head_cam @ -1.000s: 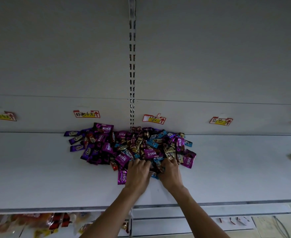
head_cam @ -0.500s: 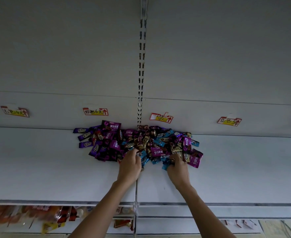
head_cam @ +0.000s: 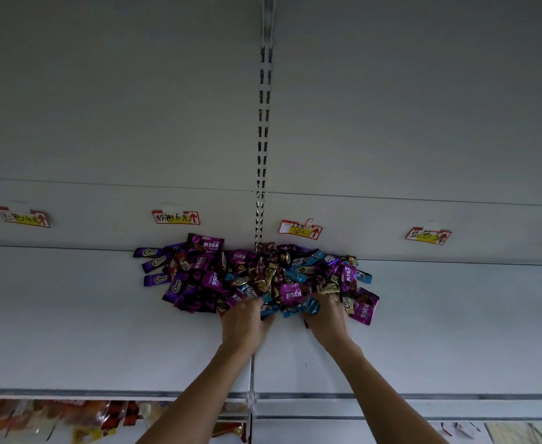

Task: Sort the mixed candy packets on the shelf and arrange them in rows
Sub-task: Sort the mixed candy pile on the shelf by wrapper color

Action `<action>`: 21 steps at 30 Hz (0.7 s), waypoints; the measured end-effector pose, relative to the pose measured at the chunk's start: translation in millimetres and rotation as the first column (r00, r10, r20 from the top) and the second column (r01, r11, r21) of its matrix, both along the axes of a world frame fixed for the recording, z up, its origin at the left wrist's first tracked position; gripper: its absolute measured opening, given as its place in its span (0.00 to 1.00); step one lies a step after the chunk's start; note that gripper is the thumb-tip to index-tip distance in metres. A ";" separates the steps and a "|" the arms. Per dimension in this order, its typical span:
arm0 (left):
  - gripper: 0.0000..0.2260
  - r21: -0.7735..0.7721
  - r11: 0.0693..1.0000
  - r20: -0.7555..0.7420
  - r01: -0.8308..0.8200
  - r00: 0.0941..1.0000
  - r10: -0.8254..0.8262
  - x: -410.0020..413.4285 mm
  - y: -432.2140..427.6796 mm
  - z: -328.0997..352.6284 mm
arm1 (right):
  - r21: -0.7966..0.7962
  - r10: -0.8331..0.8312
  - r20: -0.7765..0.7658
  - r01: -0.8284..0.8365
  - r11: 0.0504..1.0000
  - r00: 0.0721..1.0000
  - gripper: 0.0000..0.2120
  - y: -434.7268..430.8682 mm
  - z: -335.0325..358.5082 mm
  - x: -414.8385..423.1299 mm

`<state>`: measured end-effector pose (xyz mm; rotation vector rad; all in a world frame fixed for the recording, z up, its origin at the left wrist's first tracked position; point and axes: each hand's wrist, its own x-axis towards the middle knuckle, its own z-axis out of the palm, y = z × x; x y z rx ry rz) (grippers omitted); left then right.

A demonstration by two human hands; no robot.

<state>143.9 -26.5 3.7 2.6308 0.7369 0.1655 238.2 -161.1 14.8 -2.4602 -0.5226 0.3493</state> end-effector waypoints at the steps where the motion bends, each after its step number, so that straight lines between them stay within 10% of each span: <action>1: 0.15 0.036 0.999 -0.010 -0.004 1.000 0.004 1.5 -1.3 -0.2 | -0.021 0.037 0.027 -0.036 0.999 0.999 0.17 1.0 -2.0 -1.3; 21: 0.19 0.082 0.995 -0.044 0.059 0.997 -0.056 -14.9 3.6 11.8 | 0.022 0.121 0.240 -0.130 0.991 0.963 0.11 4.5 -3.7 -9.8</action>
